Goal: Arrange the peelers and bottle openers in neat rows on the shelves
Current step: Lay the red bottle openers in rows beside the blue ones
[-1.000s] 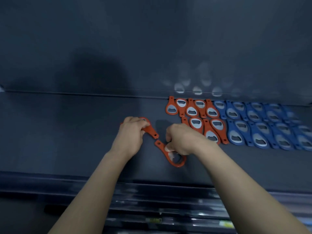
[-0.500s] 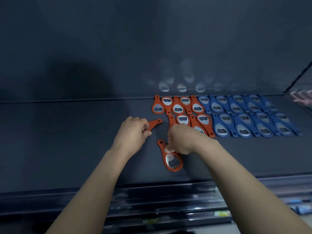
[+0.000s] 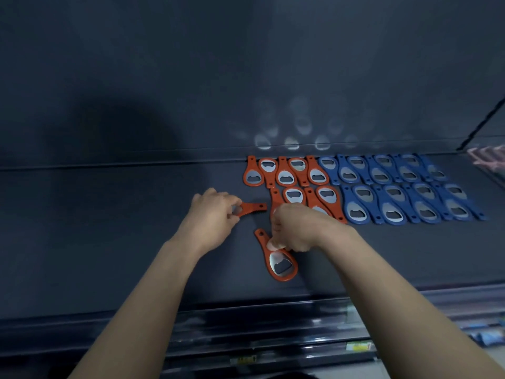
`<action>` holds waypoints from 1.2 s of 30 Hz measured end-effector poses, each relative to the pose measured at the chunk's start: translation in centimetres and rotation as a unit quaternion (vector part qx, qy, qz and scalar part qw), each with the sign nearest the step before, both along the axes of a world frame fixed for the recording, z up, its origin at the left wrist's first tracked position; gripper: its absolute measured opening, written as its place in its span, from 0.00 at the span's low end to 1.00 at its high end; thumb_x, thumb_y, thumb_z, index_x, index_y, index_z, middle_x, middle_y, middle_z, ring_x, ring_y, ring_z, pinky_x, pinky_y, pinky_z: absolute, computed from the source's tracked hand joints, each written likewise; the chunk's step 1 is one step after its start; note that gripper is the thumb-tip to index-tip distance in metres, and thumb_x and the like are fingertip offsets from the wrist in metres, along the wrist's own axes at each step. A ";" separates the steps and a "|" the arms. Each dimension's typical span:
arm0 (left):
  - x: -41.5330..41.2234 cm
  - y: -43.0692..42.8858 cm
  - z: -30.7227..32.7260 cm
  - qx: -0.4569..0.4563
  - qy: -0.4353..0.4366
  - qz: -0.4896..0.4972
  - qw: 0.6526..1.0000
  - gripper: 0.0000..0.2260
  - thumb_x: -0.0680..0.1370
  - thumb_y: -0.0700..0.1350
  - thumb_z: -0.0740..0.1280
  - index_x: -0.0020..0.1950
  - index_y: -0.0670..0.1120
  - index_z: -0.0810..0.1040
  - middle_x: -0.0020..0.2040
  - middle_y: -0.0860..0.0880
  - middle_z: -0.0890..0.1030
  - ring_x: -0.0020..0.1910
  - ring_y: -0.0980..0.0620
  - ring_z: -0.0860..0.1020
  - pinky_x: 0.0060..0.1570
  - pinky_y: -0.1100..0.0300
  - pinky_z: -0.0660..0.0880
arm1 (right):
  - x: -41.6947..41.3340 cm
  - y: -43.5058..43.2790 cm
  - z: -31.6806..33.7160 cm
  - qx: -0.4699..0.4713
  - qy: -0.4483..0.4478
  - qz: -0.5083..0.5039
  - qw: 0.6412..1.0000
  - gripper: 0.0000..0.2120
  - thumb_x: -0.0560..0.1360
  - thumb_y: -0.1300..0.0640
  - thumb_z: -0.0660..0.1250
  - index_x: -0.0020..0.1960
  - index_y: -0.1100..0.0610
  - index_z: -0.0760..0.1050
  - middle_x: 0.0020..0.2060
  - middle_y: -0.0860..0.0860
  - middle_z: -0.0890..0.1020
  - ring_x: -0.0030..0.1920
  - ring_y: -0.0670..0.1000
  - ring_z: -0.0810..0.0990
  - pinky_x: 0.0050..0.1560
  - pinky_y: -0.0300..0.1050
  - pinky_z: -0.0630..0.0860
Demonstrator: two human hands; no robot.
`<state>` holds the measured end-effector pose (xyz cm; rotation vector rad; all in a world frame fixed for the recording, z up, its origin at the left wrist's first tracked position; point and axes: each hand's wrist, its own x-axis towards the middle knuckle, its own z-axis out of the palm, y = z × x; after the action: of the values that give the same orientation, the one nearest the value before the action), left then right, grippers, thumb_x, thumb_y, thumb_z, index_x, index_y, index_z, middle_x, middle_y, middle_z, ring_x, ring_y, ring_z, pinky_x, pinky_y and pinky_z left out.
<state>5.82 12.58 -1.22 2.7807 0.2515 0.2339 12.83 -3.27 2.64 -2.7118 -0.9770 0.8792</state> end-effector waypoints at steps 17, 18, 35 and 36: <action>1.9 0.6 -0.3 -0.019 -0.015 -0.058 0.998 0.16 0.77 0.33 0.62 0.57 0.51 0.79 0.47 0.55 0.72 0.49 0.50 0.65 0.51 0.63 0.60 | 0.4 -0.8 0.3 -0.012 0.027 -0.006 1.000 0.10 0.73 0.56 0.70 0.42 0.64 0.80 0.34 0.54 0.82 0.30 0.50 0.77 0.37 0.41 0.76; 2.1 0.6 -0.4 -0.023 -0.016 -0.066 0.997 0.17 0.77 0.32 0.62 0.57 0.52 0.80 0.46 0.55 0.73 0.49 0.49 0.66 0.50 0.64 0.60 | 0.3 -0.9 0.4 -0.009 0.027 -0.008 1.000 0.10 0.73 0.56 0.70 0.43 0.64 0.80 0.34 0.54 0.82 0.29 0.49 0.76 0.37 0.40 0.76; -1.4 3.3 0.1 -0.037 0.013 0.054 0.998 0.06 0.77 0.43 0.64 0.51 0.47 0.78 0.49 0.52 0.74 0.49 0.55 0.69 0.46 0.63 0.65 | -0.2 1.1 -2.8 0.194 -0.189 -0.017 0.962 0.17 0.75 0.51 0.67 0.63 0.52 0.75 0.55 0.54 0.77 0.61 0.55 0.68 0.60 0.45 0.67; -1.4 3.3 0.1 -0.029 0.011 0.053 0.998 0.07 0.77 0.42 0.63 0.53 0.46 0.79 0.51 0.51 0.75 0.50 0.54 0.70 0.47 0.62 0.65 | -0.3 1.3 -3.0 0.193 -0.206 -0.012 0.959 0.16 0.75 0.51 0.66 0.62 0.52 0.76 0.54 0.54 0.78 0.60 0.56 0.68 0.59 0.44 0.66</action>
<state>4.40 15.86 -1.14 2.7173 0.4061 0.2178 12.49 -2.00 -0.35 -2.5921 -1.0463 0.0870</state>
